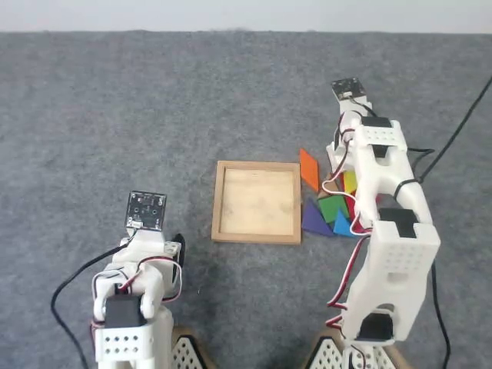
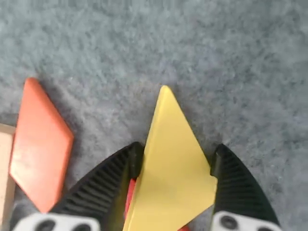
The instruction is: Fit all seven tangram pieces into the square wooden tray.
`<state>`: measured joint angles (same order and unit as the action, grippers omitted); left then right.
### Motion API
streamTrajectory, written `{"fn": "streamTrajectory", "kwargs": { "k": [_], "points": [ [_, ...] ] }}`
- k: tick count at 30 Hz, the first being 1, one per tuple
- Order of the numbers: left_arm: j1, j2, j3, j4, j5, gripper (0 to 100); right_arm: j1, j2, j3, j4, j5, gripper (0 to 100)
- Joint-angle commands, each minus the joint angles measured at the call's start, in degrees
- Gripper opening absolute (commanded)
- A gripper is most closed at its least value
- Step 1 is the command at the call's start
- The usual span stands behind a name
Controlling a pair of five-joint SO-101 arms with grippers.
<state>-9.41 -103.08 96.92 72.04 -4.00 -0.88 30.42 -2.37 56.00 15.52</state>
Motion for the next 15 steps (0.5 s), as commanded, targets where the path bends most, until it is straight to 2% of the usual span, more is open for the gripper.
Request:
{"fn": "streamTrajectory", "kwargs": {
  "k": [1, 15],
  "points": [
    [0.09, -1.58, -0.48, 0.53, -0.35, 15, 1.98, -7.69, 1.93, 1.19, -2.46, 20.8],
    [0.09, -1.58, -0.48, 0.53, -0.35, 15, -0.31, -24.92, 20.04, -1.71, -2.99, 21.8]
  ]
}}
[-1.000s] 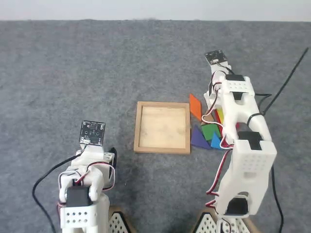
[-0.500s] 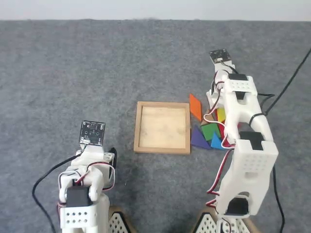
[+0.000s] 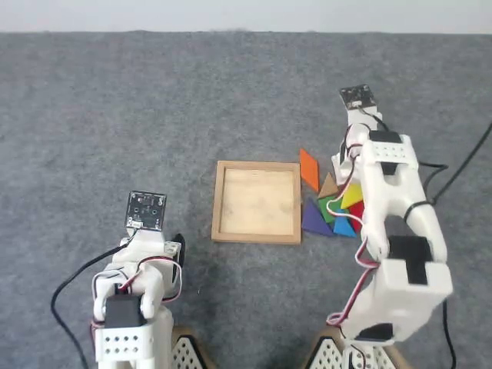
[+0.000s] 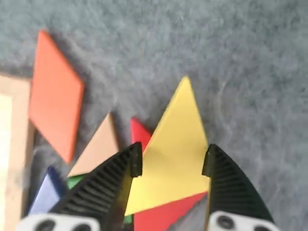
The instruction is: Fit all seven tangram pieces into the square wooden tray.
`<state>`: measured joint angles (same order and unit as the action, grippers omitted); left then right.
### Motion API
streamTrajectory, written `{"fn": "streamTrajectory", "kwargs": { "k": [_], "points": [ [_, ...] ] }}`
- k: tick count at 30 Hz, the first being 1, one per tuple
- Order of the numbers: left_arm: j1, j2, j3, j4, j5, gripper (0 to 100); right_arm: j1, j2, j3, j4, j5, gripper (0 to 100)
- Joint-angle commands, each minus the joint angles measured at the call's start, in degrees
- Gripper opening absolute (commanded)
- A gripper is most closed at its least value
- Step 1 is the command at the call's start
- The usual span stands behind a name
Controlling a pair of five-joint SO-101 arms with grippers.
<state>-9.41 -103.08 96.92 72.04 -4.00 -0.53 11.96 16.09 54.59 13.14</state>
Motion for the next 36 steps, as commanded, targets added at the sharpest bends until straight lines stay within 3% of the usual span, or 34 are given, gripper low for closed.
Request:
{"fn": "streamTrajectory", "kwargs": {
  "k": [1, 6, 13, 18, 22, 36],
  "points": [
    [0.09, -1.58, -0.48, 0.53, -0.35, 15, -0.57, -6.64, 2.20, -0.31, -0.62, 23.6],
    [0.09, -1.58, -0.48, 0.53, -0.35, 15, -0.48, -5.58, 4.22, -0.13, -3.60, 34.0],
    [0.09, -1.58, -0.48, 0.53, -0.35, 15, -0.48, -1.01, 3.69, 1.10, -7.38, 34.0],
    [0.09, -1.58, -0.48, 0.53, -0.35, 15, -0.66, 3.38, 1.49, 1.54, -7.47, 32.7],
    [0.09, -1.58, -0.48, 0.53, -0.35, 15, -0.75, 4.26, 0.79, 2.15, -7.47, 23.3],
    [0.09, -1.58, -0.48, 0.53, -0.35, 15, 0.04, 4.00, -5.01, 1.54, -6.95, 22.6]
  ]
}}
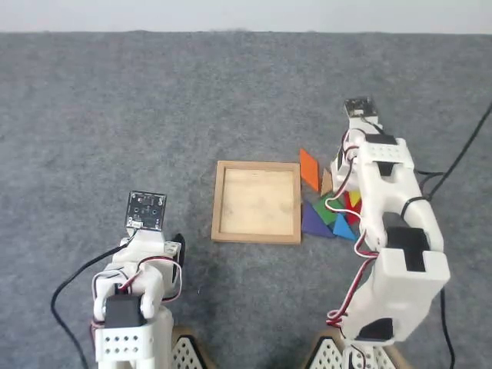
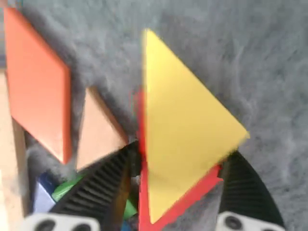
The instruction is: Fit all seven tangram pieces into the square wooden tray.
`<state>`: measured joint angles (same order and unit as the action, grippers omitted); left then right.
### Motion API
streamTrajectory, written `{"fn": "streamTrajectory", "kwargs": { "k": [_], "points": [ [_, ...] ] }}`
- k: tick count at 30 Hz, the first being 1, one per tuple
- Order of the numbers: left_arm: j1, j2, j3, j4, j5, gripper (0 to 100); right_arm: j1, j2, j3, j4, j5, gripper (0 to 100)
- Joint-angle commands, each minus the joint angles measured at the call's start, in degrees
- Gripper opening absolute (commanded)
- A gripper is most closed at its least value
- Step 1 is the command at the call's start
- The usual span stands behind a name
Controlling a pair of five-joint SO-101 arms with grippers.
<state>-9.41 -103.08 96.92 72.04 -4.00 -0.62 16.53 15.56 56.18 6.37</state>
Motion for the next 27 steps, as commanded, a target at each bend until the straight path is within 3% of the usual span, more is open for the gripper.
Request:
{"fn": "streamTrajectory", "kwargs": {
  "k": [1, 12, 18, 27],
  "points": [
    [0.09, -1.58, -0.48, 0.53, -0.35, 15, 0.13, -0.57, -4.84, 0.04, -0.18, 22.6],
    [0.09, -1.58, -0.48, 0.53, -0.35, 15, 0.13, -0.31, -6.95, -0.40, -0.09, 23.2],
    [0.09, -1.58, -0.48, 0.53, -0.35, 15, -0.22, 0.13, -8.18, -0.48, 7.03, 34.0],
    [0.09, -1.58, -0.48, 0.53, -0.35, 15, -0.31, 6.73, -12.40, -1.89, 10.20, 31.3]
  ]
}}
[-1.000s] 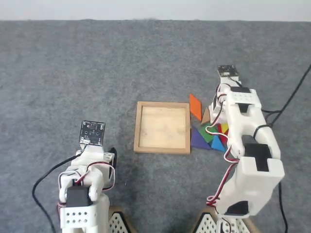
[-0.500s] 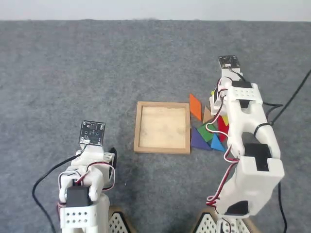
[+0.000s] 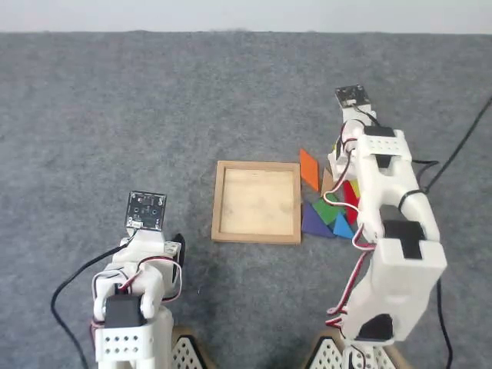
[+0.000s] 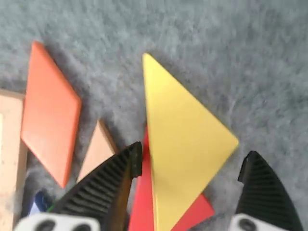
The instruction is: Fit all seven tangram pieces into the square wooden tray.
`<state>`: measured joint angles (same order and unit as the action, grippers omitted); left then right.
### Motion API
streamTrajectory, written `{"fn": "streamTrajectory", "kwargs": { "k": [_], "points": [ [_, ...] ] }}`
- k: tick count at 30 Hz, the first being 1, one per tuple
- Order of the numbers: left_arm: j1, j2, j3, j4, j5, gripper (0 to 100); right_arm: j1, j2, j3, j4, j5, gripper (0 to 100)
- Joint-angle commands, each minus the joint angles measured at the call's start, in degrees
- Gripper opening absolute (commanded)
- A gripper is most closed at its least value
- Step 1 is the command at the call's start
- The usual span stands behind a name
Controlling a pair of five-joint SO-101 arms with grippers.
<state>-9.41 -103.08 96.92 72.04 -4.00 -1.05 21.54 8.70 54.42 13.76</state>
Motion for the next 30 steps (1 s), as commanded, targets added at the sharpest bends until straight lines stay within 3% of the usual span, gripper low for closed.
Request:
{"fn": "streamTrajectory", "kwargs": {
  "k": [1, 7, 17, 30],
  "points": [
    [0.09, -1.58, -0.48, 0.53, -0.35, 15, 0.13, 2.86, -6.59, 0.04, 3.16, 31.2],
    [0.09, -1.58, -0.48, 0.53, -0.35, 15, 0.13, 6.55, -9.05, 0.22, 3.60, 30.8],
    [0.09, -1.58, -0.48, 0.53, -0.35, 15, 0.57, 6.02, -8.88, 0.31, 3.16, 13.2],
    [0.09, -1.58, -0.48, 0.53, -0.35, 15, 0.57, 1.01, -8.70, 0.22, 0.44, 7.6]
  ]
}}
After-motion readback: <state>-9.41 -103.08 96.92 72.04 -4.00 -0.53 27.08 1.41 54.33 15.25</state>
